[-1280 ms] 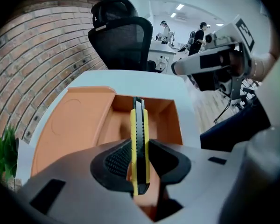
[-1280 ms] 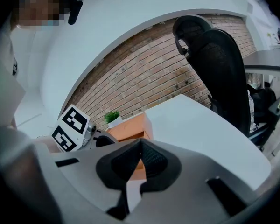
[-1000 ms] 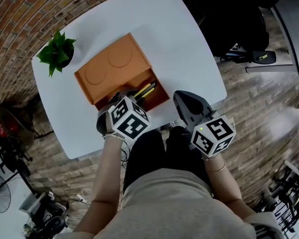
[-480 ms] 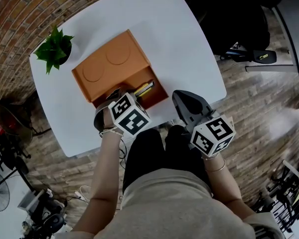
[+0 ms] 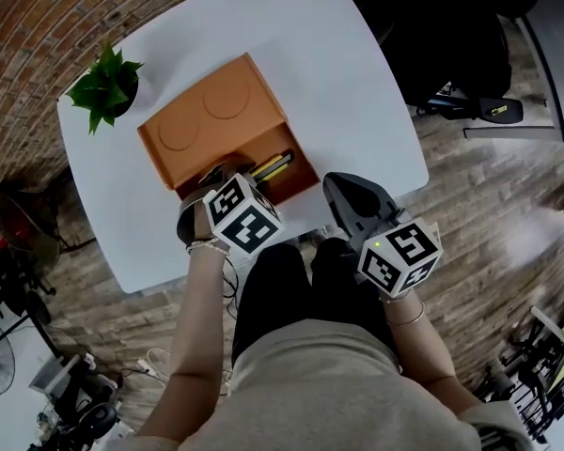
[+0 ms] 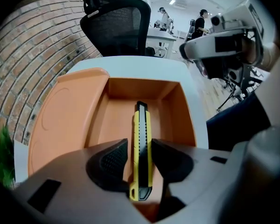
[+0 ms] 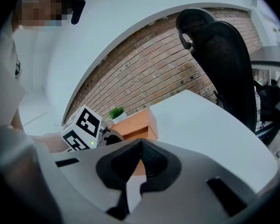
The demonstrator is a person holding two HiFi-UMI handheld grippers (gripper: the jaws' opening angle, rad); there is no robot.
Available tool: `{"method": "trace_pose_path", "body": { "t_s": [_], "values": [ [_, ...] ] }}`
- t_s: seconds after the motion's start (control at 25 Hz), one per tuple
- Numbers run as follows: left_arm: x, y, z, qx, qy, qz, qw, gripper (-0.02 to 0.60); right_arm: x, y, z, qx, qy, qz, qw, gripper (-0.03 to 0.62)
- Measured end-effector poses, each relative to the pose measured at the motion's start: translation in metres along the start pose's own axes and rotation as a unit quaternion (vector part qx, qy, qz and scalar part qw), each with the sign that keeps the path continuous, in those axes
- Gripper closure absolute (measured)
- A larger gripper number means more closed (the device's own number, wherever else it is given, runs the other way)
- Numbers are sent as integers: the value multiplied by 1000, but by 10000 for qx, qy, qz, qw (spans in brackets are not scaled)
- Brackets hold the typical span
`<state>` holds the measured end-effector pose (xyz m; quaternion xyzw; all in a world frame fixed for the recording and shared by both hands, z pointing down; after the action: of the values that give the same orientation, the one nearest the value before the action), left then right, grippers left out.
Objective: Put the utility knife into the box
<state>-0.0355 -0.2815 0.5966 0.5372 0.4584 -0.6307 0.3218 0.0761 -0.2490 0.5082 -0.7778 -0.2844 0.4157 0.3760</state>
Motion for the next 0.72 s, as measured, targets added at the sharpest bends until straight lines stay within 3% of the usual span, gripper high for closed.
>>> {"method": "trace_pose_path", "body": {
  "t_s": [0.36, 0.52, 0.6, 0.72],
  "values": [
    [27, 7, 4, 225, 199, -550, 9980, 413, 3, 9, 10, 187, 83, -55, 9998, 595],
    [50, 14, 3, 304, 225, -1038, 9939, 422, 5, 19, 18, 306, 151, -134, 9993, 595],
    [65, 19, 5, 364, 311, -1429, 9886, 443, 4, 26, 23, 400, 243, -180, 9987, 595],
    [91, 28, 8, 688, 335, -2152, 9736, 472, 2, 37, 27, 555, 331, -238, 9976, 595]
  ]
}}
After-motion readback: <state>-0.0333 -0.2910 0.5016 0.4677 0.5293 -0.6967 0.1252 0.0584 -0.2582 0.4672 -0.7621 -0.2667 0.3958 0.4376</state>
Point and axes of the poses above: the fingertips, and each gripper's own axes: x backward along the fingers, z to its left, y out of its top, the point moved 1 cm from there along x, backward along the fingers, and after that the axes turned 9 degrees about x, right-handed, at the moved point
